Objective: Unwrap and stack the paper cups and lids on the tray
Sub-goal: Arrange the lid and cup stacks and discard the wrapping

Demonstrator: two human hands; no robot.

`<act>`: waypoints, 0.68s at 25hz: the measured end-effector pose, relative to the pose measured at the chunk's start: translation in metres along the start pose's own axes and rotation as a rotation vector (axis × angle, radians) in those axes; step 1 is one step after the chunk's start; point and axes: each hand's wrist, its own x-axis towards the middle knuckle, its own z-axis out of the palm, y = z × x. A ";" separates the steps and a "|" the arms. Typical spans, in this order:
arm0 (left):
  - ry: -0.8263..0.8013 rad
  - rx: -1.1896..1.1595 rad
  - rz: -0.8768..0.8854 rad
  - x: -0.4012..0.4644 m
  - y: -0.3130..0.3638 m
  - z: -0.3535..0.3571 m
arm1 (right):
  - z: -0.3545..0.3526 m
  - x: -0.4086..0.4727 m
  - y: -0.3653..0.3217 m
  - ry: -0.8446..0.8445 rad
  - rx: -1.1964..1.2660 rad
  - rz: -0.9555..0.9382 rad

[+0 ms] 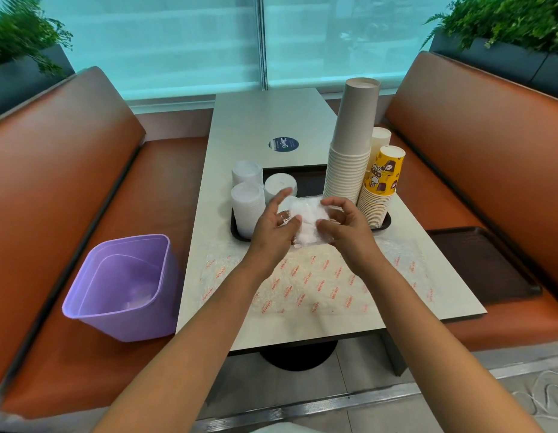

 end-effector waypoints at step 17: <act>-0.248 -0.194 -0.158 -0.021 -0.012 -0.008 | 0.005 -0.014 0.013 0.068 0.029 0.043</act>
